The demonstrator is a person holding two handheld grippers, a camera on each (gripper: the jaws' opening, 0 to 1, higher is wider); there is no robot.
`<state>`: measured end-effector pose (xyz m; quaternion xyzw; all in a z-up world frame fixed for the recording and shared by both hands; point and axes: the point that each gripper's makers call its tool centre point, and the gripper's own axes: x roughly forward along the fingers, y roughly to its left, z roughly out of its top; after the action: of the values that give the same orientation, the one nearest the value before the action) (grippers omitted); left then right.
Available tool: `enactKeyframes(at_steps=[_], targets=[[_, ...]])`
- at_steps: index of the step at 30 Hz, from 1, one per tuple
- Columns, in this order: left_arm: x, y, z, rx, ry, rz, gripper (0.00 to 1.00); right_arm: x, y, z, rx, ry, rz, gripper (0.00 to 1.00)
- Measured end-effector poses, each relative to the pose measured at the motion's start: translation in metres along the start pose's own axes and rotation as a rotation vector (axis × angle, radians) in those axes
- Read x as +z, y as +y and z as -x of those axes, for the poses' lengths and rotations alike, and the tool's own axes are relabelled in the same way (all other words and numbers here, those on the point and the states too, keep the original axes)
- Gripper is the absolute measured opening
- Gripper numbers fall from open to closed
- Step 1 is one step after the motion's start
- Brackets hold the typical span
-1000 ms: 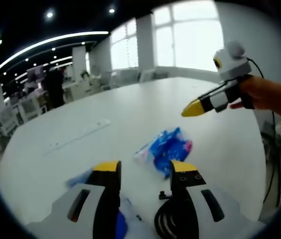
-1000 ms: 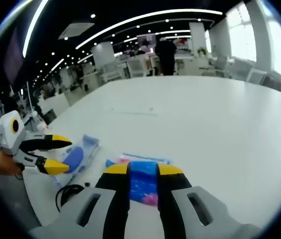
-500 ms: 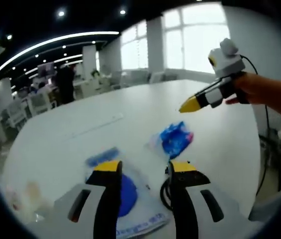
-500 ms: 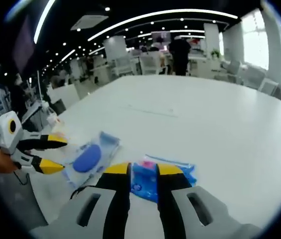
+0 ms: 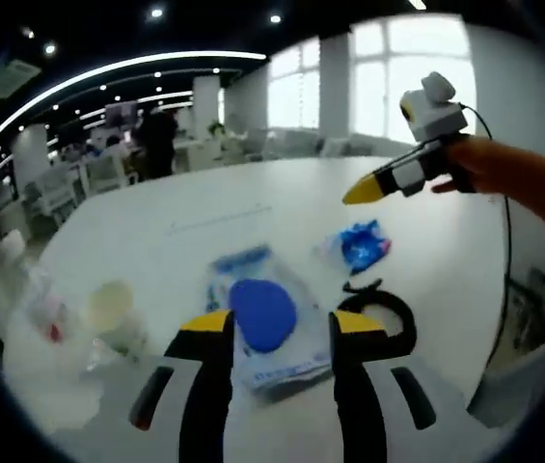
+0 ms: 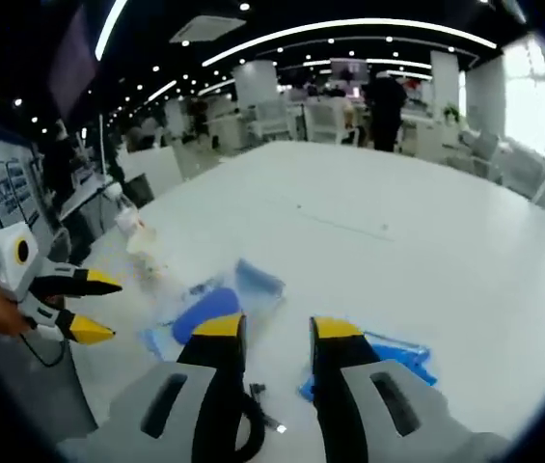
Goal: Arrange the tabletop items into an orderly group along one side of the table until the central work area is clear of visible clutter.
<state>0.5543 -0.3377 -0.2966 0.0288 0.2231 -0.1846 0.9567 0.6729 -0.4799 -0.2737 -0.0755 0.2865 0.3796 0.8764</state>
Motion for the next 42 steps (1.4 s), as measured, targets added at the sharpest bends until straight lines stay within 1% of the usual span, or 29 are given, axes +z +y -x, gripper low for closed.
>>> enactKeyframes(at_steps=[2, 4, 6, 7, 8, 9, 10, 11, 12, 14, 15, 17, 20, 24, 29, 33, 35, 36, 42], targets=[[-0.004, 0.003, 0.005, 0.009, 0.007, 0.006, 0.38, 0.005, 0.007, -0.006, 0.015, 0.002, 0.015, 0.28], [-0.009, 0.005, 0.01, 0.017, 0.017, 0.056, 0.43, 0.006, 0.012, -0.011, 0.027, 0.007, 0.025, 0.31], [-0.015, 0.005, 0.014, 0.028, 0.042, 0.114, 0.48, 0.006, 0.017, -0.017, 0.041, 0.022, 0.034, 0.36], [-0.02, 0.005, 0.015, 0.035, 0.07, 0.144, 0.52, 0.006, 0.018, -0.02, 0.045, 0.03, 0.042, 0.37], [-0.024, 0.005, 0.016, 0.037, 0.084, 0.161, 0.54, 0.006, 0.02, -0.022, 0.048, 0.032, 0.047, 0.38], [-0.023, 0.005, 0.016, 0.031, 0.072, 0.158, 0.54, 0.006, 0.022, -0.024, 0.056, 0.037, 0.053, 0.4], [-0.026, 0.004, 0.017, 0.026, 0.075, 0.174, 0.54, 0.005, 0.023, -0.026, 0.062, 0.04, 0.056, 0.41], [-0.028, 0.003, 0.018, 0.027, 0.085, 0.186, 0.55, 0.005, 0.025, -0.027, 0.068, 0.042, 0.06, 0.43], [-0.033, 0.002, 0.019, 0.034, 0.111, 0.213, 0.57, 0.005, 0.027, -0.029, 0.073, 0.045, 0.065, 0.48], [-0.041, -0.003, 0.021, 0.033, 0.143, 0.279, 0.64, 0.003, 0.029, -0.034, 0.085, 0.064, 0.087, 0.53], [-0.041, -0.004, 0.021, 0.03, 0.143, 0.287, 0.65, 0.002, 0.03, -0.036, 0.09, 0.073, 0.097, 0.54], [-0.044, -0.008, 0.02, 0.015, 0.143, 0.29, 0.63, 0.003, 0.032, -0.041, 0.101, 0.085, 0.121, 0.55], [-0.048, -0.015, 0.018, 0.005, 0.152, 0.287, 0.63, 0.006, 0.037, -0.049, 0.133, 0.081, 0.137, 0.61], [-0.051, -0.028, 0.014, -0.017, 0.162, 0.294, 0.61, 0.007, 0.04, -0.059, 0.153, 0.109, 0.205, 0.6], [-0.052, -0.04, 0.007, -0.029, 0.169, 0.283, 0.6, 0.011, 0.04, -0.074, 0.183, 0.131, 0.241, 0.6], [-0.055, -0.043, 0.001, -0.026, 0.175, 0.305, 0.59, 0.01, 0.036, -0.087, 0.197, 0.164, 0.287, 0.59], [-0.057, -0.043, -0.002, -0.018, 0.177, 0.311, 0.59, 0.009, 0.035, -0.093, 0.212, 0.178, 0.296, 0.58], [-0.06, -0.043, -0.005, -0.009, 0.184, 0.32, 0.59, 0.007, 0.034, -0.1, 0.222, 0.193, 0.306, 0.58], [-0.069, -0.042, -0.019, 0.008, 0.201, 0.35, 0.56, -0.005, 0.035, -0.126, 0.274, 0.256, 0.364, 0.55]])
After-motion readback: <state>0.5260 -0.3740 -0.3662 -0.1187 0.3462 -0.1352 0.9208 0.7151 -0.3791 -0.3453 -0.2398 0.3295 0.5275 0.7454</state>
